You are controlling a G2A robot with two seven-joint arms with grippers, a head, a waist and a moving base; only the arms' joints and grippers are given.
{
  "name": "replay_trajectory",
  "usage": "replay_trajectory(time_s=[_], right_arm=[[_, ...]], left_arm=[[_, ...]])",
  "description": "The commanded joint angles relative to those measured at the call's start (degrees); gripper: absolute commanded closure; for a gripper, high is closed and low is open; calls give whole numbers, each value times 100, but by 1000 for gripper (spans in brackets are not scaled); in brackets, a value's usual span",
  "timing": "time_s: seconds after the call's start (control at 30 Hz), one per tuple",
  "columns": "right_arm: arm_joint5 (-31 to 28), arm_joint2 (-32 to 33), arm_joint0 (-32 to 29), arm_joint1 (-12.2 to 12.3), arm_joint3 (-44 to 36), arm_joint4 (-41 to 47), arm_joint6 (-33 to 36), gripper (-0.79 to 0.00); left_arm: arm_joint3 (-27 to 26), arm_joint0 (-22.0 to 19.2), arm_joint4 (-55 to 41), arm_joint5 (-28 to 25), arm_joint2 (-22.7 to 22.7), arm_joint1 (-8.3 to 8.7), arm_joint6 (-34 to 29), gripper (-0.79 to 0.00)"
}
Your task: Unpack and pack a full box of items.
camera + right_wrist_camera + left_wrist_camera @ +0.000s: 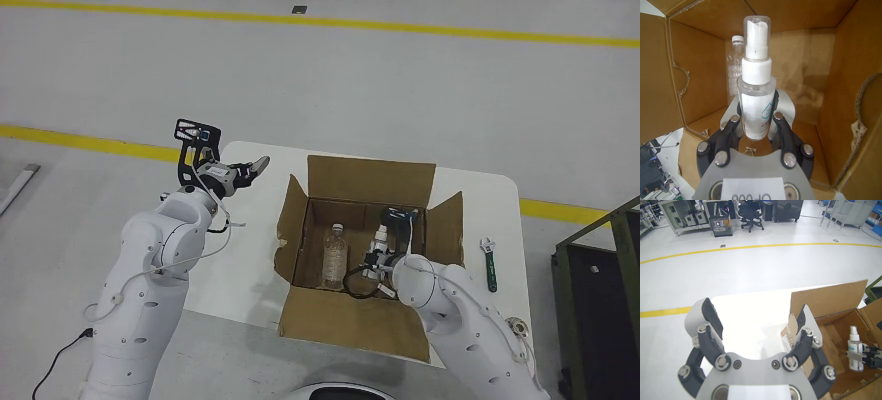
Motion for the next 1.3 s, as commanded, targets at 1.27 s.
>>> replay_trajectory(time_s=[1.27], right_arm=[[-180,-1481,1984,-900,4145,1603,-1194,0]], left_arm=[[0,0,0,0,0,0,0,-785]])
